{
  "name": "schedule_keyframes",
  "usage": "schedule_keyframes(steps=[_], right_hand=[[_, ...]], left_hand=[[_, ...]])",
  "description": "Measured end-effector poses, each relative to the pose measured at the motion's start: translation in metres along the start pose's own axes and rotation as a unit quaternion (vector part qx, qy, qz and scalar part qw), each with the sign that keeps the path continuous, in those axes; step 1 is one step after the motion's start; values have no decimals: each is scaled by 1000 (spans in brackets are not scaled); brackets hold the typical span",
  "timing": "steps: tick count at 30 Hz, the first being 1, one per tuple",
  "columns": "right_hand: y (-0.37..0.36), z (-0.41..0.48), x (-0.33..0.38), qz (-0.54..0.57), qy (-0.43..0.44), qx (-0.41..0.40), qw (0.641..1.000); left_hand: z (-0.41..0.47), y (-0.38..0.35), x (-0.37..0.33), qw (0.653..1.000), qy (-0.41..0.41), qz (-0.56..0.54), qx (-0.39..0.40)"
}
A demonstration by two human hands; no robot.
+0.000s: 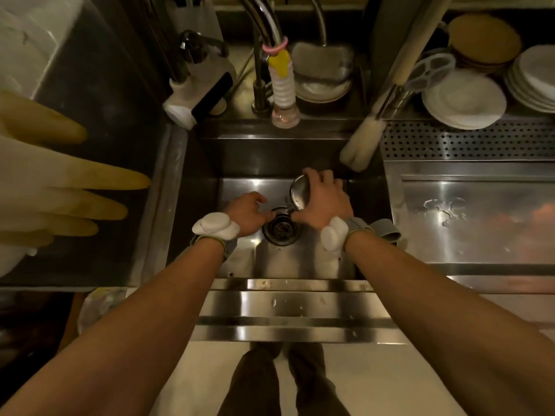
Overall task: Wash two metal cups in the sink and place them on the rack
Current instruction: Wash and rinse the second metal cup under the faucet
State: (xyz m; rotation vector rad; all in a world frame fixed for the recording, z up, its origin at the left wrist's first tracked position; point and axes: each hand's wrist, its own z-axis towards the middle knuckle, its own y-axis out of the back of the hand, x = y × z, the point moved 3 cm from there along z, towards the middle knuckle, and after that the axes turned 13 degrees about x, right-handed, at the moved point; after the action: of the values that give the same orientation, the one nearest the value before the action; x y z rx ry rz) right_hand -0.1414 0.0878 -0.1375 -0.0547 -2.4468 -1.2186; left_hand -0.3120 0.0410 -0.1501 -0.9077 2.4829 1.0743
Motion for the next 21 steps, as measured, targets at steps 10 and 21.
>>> schedule_keyframes(steps=[10,21], right_hand=[[-1,-2,8,-55,21,8,998],[-2,-20,26,157,50,-20,986]], left_hand=[[3,3,-11,998,16,-62,-10],[-11,-8,-52,939,-6,-344,-16]])
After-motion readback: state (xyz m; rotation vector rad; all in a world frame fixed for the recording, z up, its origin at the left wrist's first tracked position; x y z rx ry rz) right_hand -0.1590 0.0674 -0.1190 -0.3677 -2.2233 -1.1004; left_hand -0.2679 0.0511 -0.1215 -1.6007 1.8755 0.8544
